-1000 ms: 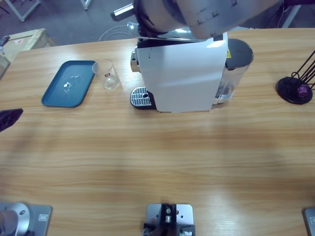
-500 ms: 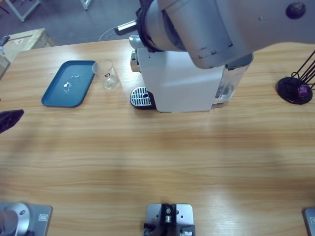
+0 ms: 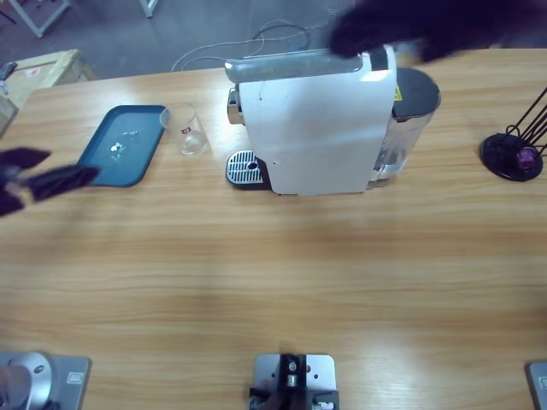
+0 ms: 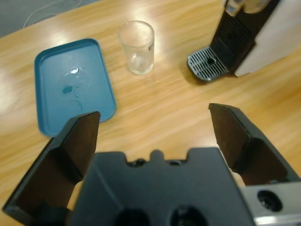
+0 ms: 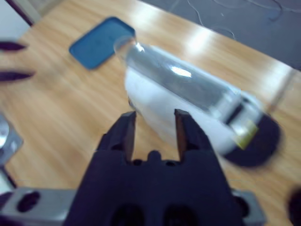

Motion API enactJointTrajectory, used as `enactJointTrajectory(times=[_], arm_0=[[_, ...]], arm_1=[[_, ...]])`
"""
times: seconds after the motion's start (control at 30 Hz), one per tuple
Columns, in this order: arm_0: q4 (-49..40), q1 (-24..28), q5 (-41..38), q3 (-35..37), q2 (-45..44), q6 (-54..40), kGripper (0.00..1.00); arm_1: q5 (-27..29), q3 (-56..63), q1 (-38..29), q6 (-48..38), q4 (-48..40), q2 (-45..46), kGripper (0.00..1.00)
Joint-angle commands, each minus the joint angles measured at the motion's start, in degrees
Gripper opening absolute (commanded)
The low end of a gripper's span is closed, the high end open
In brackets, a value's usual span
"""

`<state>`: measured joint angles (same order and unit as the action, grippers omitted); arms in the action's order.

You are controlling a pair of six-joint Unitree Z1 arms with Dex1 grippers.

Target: Pour coffee

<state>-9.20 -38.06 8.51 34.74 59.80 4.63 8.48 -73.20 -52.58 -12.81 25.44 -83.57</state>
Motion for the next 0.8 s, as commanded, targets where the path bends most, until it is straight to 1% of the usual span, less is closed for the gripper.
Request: enactJointTrajectory(times=[0.03, 0.13, 0.33, 0.4, 0.53, 0.63, 0.8], arm_0=[[13.2, 2.5, 2.2, 3.1, 20.7, -0.1, 0.977], [17.8, 2.5, 3.1, 3.1, 25.5, -0.2, 0.981], [28.6, 2.5, 7.3, 3.1, 36.0, -0.6, 0.982], [31.6, 3.3, 7.6, 3.0, 38.9, -0.6, 0.982], [38.1, 4.1, 7.2, 3.1, 43.7, -0.9, 0.982], [40.8, 4.8, 6.8, 3.0, 46.3, -0.8, 0.982], [45.0, 6.4, 2.3, 3.1, 50.1, -0.7, 0.982]], arm_1=[[0.7, 3.5, 0.6, 2.2, 19.0, 22.4, 1.0], [0.4, 5.1, 0.7, 1.8, 20.8, 22.3, 1.0], [-0.7, 13.1, 0.7, 1.3, 13.9, 23.1, 1.0], [-0.7, 15.4, 0.7, 0.8, 12.4, 23.7, 1.0], [-0.7, 18.3, 0.7, 0.5, 11.3, 24.8, 1.0], [-0.8, 19.4, 0.7, 0.3, 10.8, 25.1, 1.0], [-0.7, 21.3, 0.7, -0.3, 10.1, 26.1, 1.0]])
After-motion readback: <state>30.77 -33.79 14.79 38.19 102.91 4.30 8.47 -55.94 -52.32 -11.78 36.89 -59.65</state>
